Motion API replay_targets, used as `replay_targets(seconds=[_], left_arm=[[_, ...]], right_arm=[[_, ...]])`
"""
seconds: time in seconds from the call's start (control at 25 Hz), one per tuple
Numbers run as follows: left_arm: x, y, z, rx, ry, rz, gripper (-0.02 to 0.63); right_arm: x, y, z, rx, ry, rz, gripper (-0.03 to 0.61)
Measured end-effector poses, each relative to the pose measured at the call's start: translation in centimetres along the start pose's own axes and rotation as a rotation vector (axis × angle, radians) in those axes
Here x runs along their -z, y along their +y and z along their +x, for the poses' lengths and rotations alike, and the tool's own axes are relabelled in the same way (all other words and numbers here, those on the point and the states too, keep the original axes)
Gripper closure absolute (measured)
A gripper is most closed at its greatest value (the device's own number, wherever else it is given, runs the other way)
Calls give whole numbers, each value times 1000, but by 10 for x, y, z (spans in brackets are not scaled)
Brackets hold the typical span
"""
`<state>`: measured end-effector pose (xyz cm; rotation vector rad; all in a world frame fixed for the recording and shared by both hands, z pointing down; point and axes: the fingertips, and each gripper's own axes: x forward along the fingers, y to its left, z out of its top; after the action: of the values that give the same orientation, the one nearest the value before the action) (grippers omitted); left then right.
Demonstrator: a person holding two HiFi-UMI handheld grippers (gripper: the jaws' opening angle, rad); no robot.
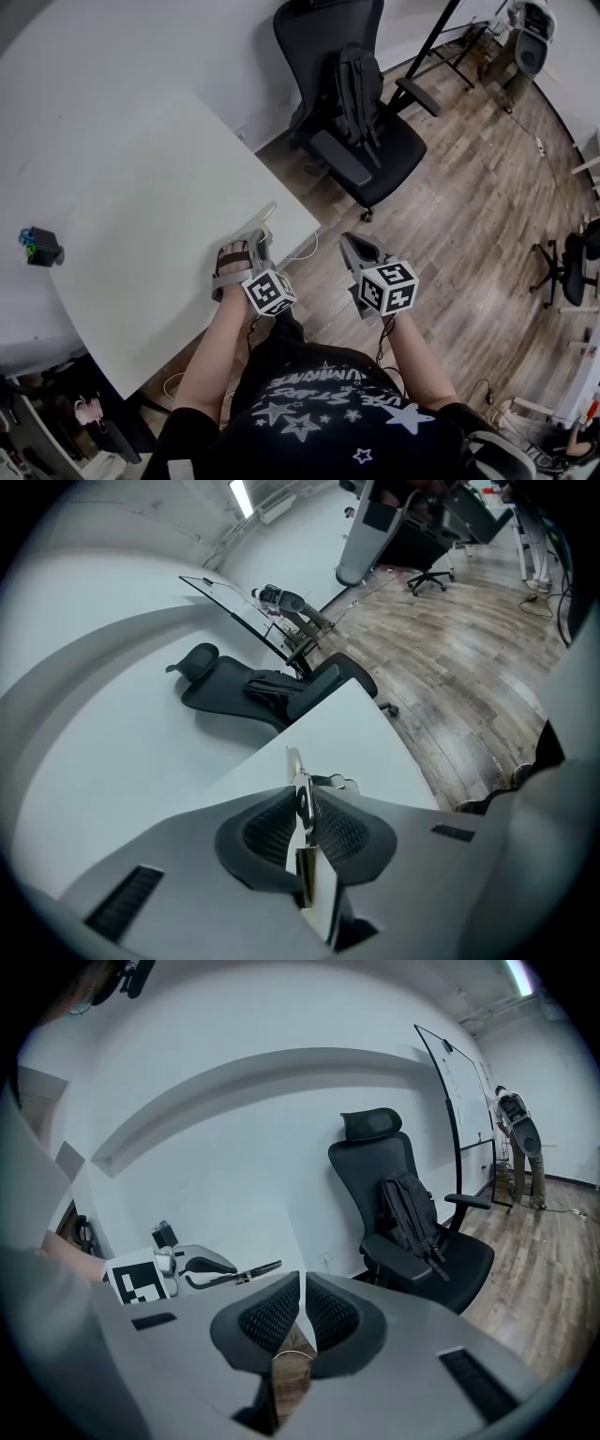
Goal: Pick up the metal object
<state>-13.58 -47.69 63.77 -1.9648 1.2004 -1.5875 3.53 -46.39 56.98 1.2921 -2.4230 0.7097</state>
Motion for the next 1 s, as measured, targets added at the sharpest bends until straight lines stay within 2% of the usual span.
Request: replay_targets(seconds=[0.16, 0.44, 0.76, 1.0], left_arm=[[0, 5, -1, -15, -1, 11, 571], [-1, 16, -9, -9, -22, -19, 588], [-2, 37, -41, -39, -46, -170, 589], [-4, 38, -78, -47, -56, -276, 589]], right_arm=[[-1, -3, -3, 5, -4, 3, 526], [-2, 1, -6, 2, -14, 2, 526], [-4, 13, -20, -21, -38, -17, 526], [2, 28, -48, -53, -60, -18, 528]])
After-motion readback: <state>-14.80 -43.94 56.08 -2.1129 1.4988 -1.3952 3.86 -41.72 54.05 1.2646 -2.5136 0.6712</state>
